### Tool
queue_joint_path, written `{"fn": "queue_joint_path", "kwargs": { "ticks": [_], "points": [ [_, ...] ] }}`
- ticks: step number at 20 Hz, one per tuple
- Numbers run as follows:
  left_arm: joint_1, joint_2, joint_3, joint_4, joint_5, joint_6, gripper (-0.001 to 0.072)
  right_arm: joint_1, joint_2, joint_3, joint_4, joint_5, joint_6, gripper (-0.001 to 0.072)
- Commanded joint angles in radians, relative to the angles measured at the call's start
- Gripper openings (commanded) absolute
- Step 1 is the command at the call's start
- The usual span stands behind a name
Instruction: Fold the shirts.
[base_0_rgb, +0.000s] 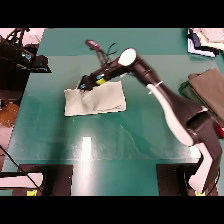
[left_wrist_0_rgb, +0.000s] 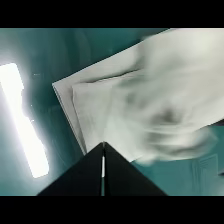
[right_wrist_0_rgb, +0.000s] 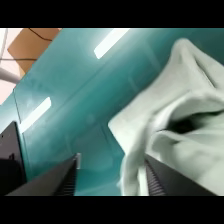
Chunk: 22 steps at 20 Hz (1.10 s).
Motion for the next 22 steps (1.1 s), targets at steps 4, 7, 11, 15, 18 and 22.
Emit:
{"fn": "queue_joint_path", "kwargs": {
  "ticks": [4, 7, 11, 15, 18, 22],
  "points": [
    [0.007, 0.006, 0.001, -0.01, -0.048, 0.01, 0.0025, 0.019, 0.063, -0.147, -0.058, -0.013, -0.015, 0.0528],
    [0.007, 0.006, 0.0, -0.011, -0.049, 0.02, 0.0024, -0.089, 0.188, -0.348, -0.18, 0.118, -0.011, 0.0528],
    [0.007, 0.006, 0.001, -0.011, -0.047, 0.02, 0.0025, -0.299, 0.337, -0.653, -0.181, 0.061, 0.056, 0.0528],
    [0.007, 0.006, 0.0, -0.011, -0.032, 0.02, 0.0025, -0.435, 0.343, -0.772, -0.085, 0.035, 0.072, 0.0712],
    [0.007, 0.006, 0.0, -0.014, -0.032, 0.021, 0.0025, -0.456, 0.26, -0.752, 0.011, 0.032, 0.064, 0.0712],
    [0.007, 0.006, 0.0, -0.014, -0.039, 0.021, 0.0025, -0.406, 0.107, -0.612, 0.088, 0.037, 0.054, 0.0693]
  ]
}}
